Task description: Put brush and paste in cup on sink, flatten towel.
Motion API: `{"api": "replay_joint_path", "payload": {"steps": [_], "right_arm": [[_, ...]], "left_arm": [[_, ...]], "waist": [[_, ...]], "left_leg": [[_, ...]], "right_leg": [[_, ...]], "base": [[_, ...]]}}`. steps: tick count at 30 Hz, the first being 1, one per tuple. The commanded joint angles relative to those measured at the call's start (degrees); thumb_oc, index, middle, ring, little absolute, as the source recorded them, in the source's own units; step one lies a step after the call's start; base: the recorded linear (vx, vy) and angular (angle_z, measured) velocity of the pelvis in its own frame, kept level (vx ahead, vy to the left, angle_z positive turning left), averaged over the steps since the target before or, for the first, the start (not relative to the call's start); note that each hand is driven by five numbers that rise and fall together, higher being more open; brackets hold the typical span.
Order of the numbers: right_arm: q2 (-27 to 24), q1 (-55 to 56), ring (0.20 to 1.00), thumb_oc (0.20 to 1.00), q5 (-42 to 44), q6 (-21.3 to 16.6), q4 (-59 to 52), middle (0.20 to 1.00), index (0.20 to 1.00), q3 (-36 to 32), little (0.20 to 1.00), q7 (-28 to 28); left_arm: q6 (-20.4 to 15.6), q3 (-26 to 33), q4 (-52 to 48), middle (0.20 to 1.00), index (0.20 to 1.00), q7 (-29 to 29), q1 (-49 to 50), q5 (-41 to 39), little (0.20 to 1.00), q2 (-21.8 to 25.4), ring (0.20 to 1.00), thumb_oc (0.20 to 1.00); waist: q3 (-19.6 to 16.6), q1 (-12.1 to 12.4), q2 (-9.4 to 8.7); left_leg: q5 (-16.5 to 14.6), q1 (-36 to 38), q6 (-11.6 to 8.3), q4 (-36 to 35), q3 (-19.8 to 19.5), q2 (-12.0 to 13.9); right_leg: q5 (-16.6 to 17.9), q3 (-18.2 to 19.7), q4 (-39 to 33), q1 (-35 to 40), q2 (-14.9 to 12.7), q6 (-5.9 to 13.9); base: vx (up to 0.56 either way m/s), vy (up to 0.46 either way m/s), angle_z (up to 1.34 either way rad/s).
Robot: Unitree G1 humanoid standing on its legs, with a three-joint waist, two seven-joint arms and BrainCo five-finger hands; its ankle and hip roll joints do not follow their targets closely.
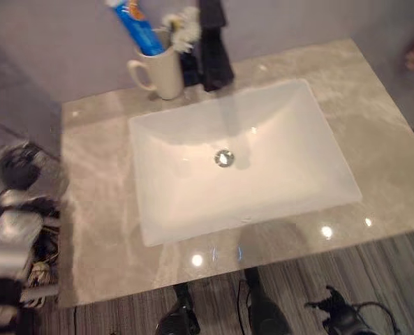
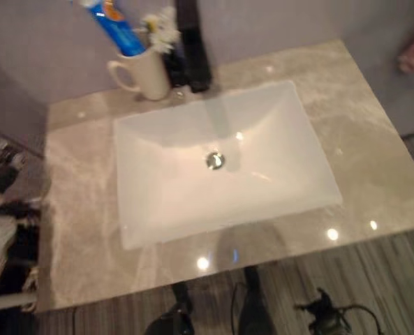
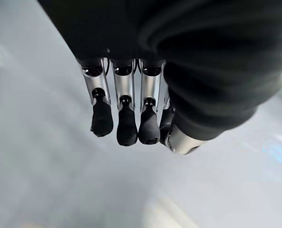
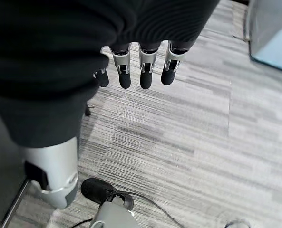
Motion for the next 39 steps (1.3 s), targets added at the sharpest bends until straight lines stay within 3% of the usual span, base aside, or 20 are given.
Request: {"api": "replay_joint_path", "payload": {"steps": [1, 3, 4, 5, 6, 8, 9, 10, 14, 16, 18, 20, 24, 26, 27, 29, 32, 34, 38, 39], "right_arm": [[-0.6, -3.6, 1.000, 1.000, -1.4, -0.6, 1.2, 1.000, 1.000, -0.1, 1.000, 0.2], [-1.0, -3.6, 1.000, 1.000, -1.3, -1.0, 0.5, 1.000, 1.000, 0.0, 1.000, 0.6], [-1.3, -3.7, 1.000, 1.000, -1.4, -1.1, -0.1, 1.000, 1.000, 0.1, 1.000, 0.8], [-2.2, -4.6, 1.000, 1.000, -1.6, -1.0, -0.7, 1.000, 1.000, 0.4, 1.000, 1.5], [-4.2, -6.9, 1.000, 1.000, -2.1, -1.0, -1.9, 1.000, 1.000, 1.3, 1.000, 2.5], [-4.8, -7.7, 1.000, 1.000, -2.5, -1.1, -2.1, 1.000, 1.000, 1.8, 1.000, 3.1], [-5.9, -9.1, 1.000, 1.000, -2.4, -1.3, -2.1, 1.000, 1.000, 2.1, 1.000, 4.0], [-5.8, -9.2, 1.000, 1.000, -2.8, -1.4, -1.9, 1.000, 1.000, 2.1, 1.000, 4.4], [-4.5, -9.1, 1.000, 1.000, -1.0, -1.0, -1.4, 1.000, 1.000, -1.8, 1.000, 3.6], [-3.9, -8.3, 1.000, 1.000, 0.3, -1.1, -3.9, 1.000, 1.000, -2.7, 1.000, 3.0], [-2.5, -6.1, 1.000, 1.000, 2.2, -1.5, -6.4, 1.000, 1.000, -4.0, 1.000, 2.4], [-1.6, -5.1, 1.000, 1.000, 4.4, -1.6, -7.8, 1.000, 1.000, -4.6, 1.000, 1.3], [-0.3, -0.8, 1.000, 1.000, 4.2, -1.5, -5.9, 1.000, 1.000, -4.2, 1.000, 2.1], [0.4, 0.5, 1.000, 1.000, 3.7, -1.2, -4.6, 1.000, 1.000, -4.1, 1.000, 2.5], [0.4, 0.5, 1.000, 1.000, 3.7, -1.2, -4.6, 1.000, 1.000, -4.1, 1.000, 2.5], [2.1, -0.3, 1.000, 1.000, 3.3, -1.0, -2.9, 1.000, 1.000, -3.8, 1.000, 2.6], [3.0, -0.8, 1.000, 1.000, 2.8, -0.9, -2.1, 1.000, 1.000, -3.1, 1.000, 2.7], [3.7, -1.0, 1.000, 1.000, 1.8, -1.0, -2.3, 1.000, 1.000, -1.8, 1.000, 2.8], [2.6, 2.3, 1.000, 1.000, 1.1, -1.0, 0.8, 1.000, 1.000, -2.8, 1.000, 3.5], [2.5, 2.3, 1.000, 1.000, 1.1, -1.0, 0.9, 1.000, 1.000, -2.9, 1.000, 3.5]], "left_arm": [[-3.7, 1.6, 1.1, 0.200, 0.200, 3.0, -4.9, 0.0, 0.200, 0.5, 0.200, 0.200], [-1.8, 2.1, 9.0, 0.200, 0.200, 1.1, -1.4, -0.7, 0.200, -2.5, 0.200, 0.200], [0.1, 0.8, 14.8, 1.000, 1.000, -0.9, -0.8, -0.2, 1.000, -2.7, 1.000, 1.000], [4.0, -2.0, 23.9, 1.000, 1.000, -5.0, -0.1, 2.5, 1.000, -3.4, 1.000, 1.000], [7.8, -8.9, 37.1, 1.000, 1.000, -10.1, -0.8, 11.1, 1.000, -3.6, 1.000, 1.000], [7.6, -11.7, 39.6, 1.000, 1.000, -11.8, -1.2, 13.8, 1.000, -4.4, 1.000, 1.000], [7.6, -18.1, 45.1, 1.000, 1.000, -15.7, -1.9, 17.1, 1.000, -8.6, 1.000, 1.000], [8.7, -18.3, 48.0, 1.000, 1.000, -16.2, -2.9, 16.9, 1.000, -9.5, 1.000, 1.000], [9.4, -40.7, 52.7, 1.000, 1.000, -20.6, -8.5, 37.3, 1.000, -21.0, 1.000, 1.000], [9.3, -45.9, 50.8, 1.000, 1.000, -20.7, -10.6, 41.4, 1.000, -22.0, 1.000, 1.000], [9.2, -45.4, 48.0, 1.000, 1.000, -17.6, -13.1, 38.6, 1.000, -22.7, 1.000, 1.000], [8.9, -47.3, 45.0, 1.000, 1.000, -17.8, -15.3, 36.0, 1.000, -24.7, 1.000, 1.000], [8.6, -51.2, 38.7, 1.000, 1.000, -19.0, -16.9, 37.1, 1.000, -24.0, 1.000, 1.000], [8.6, -50.4, 38.2, 1.000, 1.000, -19.5, -16.4, 36.5, 1.000, -24.0, 1.000, 1.000], [8.6, -50.4, 38.2, 1.000, 1.000, -19.5, -16.4, 36.5, 1.000, -24.0, 1.000, 1.000], [9.0, -47.2, 41.3, 1.000, 1.000, -19.0, -15.2, 35.6, 1.000, -24.9, 1.000, 1.000], [9.3, -44.2, 43.1, 1.000, 1.000, -18.1, -13.8, 34.7, 1.000, -25.3, 1.000, 1.000], [9.3, -40.8, 43.9, 1.000, 1.000, -16.8, -12.1, 32.8, 1.000, -25.4, 1.000, 1.000], [9.7, -41.5, 45.0, 1.000, 1.000, -15.7, -13.1, 35.1, 1.000, -25.9, 1.000, 1.000], [9.8, -41.6, 45.0, 1.000, 1.000, -15.7, -13.2, 35.1, 1.000, -25.9, 1.000, 1.000]], "waist": [[-0.3, 0.8, -0.33], [-0.2, 1.4, -0.35], [-0.3, 1.4, -0.56], [0.1, 1.3, -0.93], [1.4, 1.3, -2.59], [1.6, 1.2, -3.33], [1.9, 1.0, -4.30], [1.6, 0.5, -4.78], [0.2, -3.6, -6.80], [0.9, -5.1, -7.77], [1.6, -5.6, -8.22], [3.5, -4.9, -7.10], [2.4, -4.3, -5.63], [0.5, -1.8, -5.46], [0.5, -1.8, -5.47], [-1.9, 0.0, -6.01], [-3.0, 1.7, -6.34], [-3.0, 3.7, -6.81], [-1.3, 1.5, -7.16], [-1.3, 1.6, -7.10]], "left_leg": [[0.2, 1.8, -3.38, 0.4, -0.1, 2.8], [0.0, 1.9, -3.21, 1.1, -0.3, 2.9], [-0.1, 1.5, -3.00, 1.8, -0.4, 2.9], [-1.2, 0.8, -2.59, 4.1, -1.0, 2.7], [-5.1, -1.8, -1.77, 11.2, -6.2, 0.6], [-7.0, -2.1, -1.55, 12.6, -9.0, -0.9], [-10.0, -1.7, -1.23, 15.2, -13.1, -3.0], [-11.2, -1.8, -0.84, 15.8, -13.7, -3.7], [-16.0, -0.7, 3.26, 17.9, -10.1, -8.0], [-16.4, -0.1, 5.12, 17.0, -7.1, -9.1], [-15.9, 0.7, 5.98, 15.8, -4.2, -9.5], [-14.6, 0.8, 6.55, 15.2, -1.5, -8.7], [-11.2, 2.3, 8.31, 10.6, 3.7, -9.2], [-11.6, 2.5, 8.37, 10.0, 10.3, -8.1], [-11.6, 2.6, 8.36, 10.0, 10.3, -8.1], [-11.4, 1.3, 9.02, 10.4, 19.8, -6.1], [-11.2, 0.7, 9.21, 10.3, 24.8, -4.8], [-9.4, -0.6, 7.67, 11.8, 29.4, -1.9], [-7.7, -3.2, 5.42, 14.6, 26.1, -0.2], [-7.7, -3.3, 5.30, 14.9, 26.1, 0.0]], "right_leg": [[-0.7, -1.8, 1.4, -3.6, -2.5, 0.89], [-0.8, -2.3, 0.9, -2.8, -2.3, 0.97], [-0.5, -2.2, 0.8, -2.9, -2.4, 1.02], [0.0, -1.7, 0.9, -3.1, -2.6, 1.12], [1.0, 0.3, 1.5, -3.9, -3.1, 0.93], [1.4, 1.3, 1.6, -4.2, -3.3, 0.85], [2.3, 3.2, 1.7, -4.6, -3.5, 1.09], [2.7, 3.8, 1.7, -5.0, -3.8, 1.20], [5.2, 7.7, 4.6, -7.9, -6.6, 3.58], [7.1, 9.4, 6.0, -10.3, -7.5, 5.23], [7.7, 8.6, 6.1, -12.3, -8.6, 5.75], [4.8, -0.2, 11.4, -13.7, -8.9, 4.38], [-4.0, -4.4, 26.4, -10.2, -2.9, 1.90], [-11.3, -13.2, 27.7, -1.7, -3.7, 0.35], [-11.3, -13.2, 27.7, -1.6, -3.7, 0.35], [-11.8, -20.4, 23.8, 4.0, -4.5, 0.15], [-11.2, -21.2, 21.1, 5.1, -4.3, 0.73], [-11.7, -22.6, 16.9, 4.5, -3.4, -0.77], [-11.9, -13.8, 10.8, 4.2, 0.9, -1.91], [-11.8, -13.7, 10.6, 4.3, 1.0, -1.98]], "base": [[-0.13, -0.063, 0.45], [-0.09, -0.009, 0.37], [-0.12, 0.030, 0.23], [-0.22, 0.083, 0.11], [-0.22, 0.133, -0.11], [-0.12, 0.139, -0.39], [-0.09, 0.176, -0.52], [-0.12, 0.274, -0.39], [-0.14, 0.485, -0.43], [-0.20, 0.443, -0.56], [-0.24, 0.368, -1.46], [-0.33, 0.339, -1.63], [-0.21, 0.292, -0.80], [-0.14, 0.184, -1.49], [-0.17, 0.091, -1.47], [-0.27, 0.070, -1.49], [-0.18, -0.016, -2.38], [-0.18, -0.165, -2.08], [-0.11, -0.184, -2.03], [-0.12, -0.114, -0.71]]}}
